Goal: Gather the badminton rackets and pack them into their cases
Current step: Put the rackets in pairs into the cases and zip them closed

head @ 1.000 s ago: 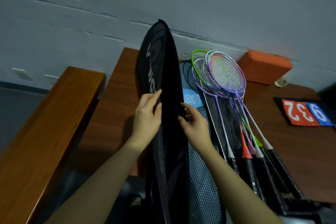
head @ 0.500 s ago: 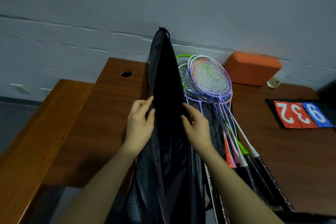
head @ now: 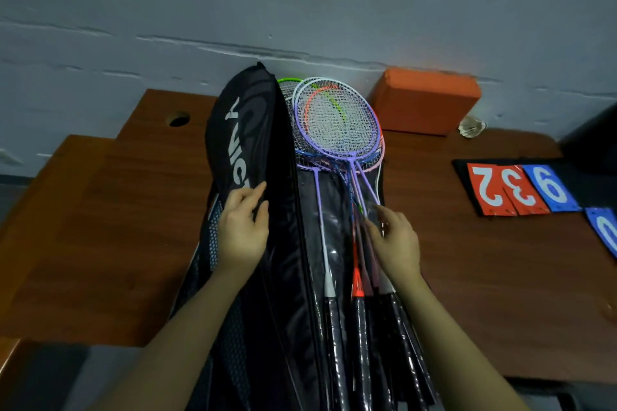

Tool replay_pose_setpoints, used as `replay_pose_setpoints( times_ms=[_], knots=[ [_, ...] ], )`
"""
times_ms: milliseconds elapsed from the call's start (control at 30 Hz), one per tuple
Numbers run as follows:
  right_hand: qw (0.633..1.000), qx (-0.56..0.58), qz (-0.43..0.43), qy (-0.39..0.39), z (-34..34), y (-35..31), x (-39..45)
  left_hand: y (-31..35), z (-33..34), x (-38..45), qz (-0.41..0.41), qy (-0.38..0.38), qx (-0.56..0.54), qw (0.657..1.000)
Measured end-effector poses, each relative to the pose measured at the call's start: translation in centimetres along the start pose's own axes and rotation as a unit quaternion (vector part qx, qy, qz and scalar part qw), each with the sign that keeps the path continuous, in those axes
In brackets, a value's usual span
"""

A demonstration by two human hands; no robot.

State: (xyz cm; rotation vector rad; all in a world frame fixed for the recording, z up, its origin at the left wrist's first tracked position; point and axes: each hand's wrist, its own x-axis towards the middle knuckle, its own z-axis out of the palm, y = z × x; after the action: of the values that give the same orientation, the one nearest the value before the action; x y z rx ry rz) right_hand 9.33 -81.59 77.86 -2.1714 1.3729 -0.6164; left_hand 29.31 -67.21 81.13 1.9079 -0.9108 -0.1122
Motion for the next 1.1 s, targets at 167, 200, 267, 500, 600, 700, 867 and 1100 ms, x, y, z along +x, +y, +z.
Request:
replay_pose_setpoints(
  times_ms=[167,200,267,500,600,700,867,1100],
  knots=[
    [0.991,-0.125,-0.015,-0.053,1.2,0.7,0.1,0.2,0.4,-0.1,-0.004,0.007,0.008,1.0],
    [0.992,-0.119,-0.015,-0.048,1.4,0.6,0.2,0.2,0.4,0.0,-0.002,0.005,0.008,1.0],
    [0.996,-0.088,-0.014,-0.015,1.5,0.5,0.4,0.1,0.3,0.2,0.001,0.003,0.01,1.0],
    [0.997,-0.039,-0.066,0.015,-0.5,2.1,1.0,-0.5,1.1,-0.1,-0.007,-0.01,0.01,1.0],
    [0.999,-0.018,-0.036,0.002,-1.0,3.1,1.5,-0.5,1.4,-0.1,-0.017,-0.012,0.004,1.0],
    [1.0,-0.002,-0.007,0.003,-0.7,3.6,1.6,-0.4,1.4,-0.1,-0.019,-0.011,0.003,1.0],
    [0.999,-0.015,0.052,0.005,-0.2,4.2,1.9,-0.2,1.4,0.0,-0.018,0.0,-0.001,1.0],
    [0.997,-0.009,0.058,-0.051,-0.3,3.8,3.9,-0.2,1.6,-0.1,-0.021,0.012,0.012,1.0]
  ],
)
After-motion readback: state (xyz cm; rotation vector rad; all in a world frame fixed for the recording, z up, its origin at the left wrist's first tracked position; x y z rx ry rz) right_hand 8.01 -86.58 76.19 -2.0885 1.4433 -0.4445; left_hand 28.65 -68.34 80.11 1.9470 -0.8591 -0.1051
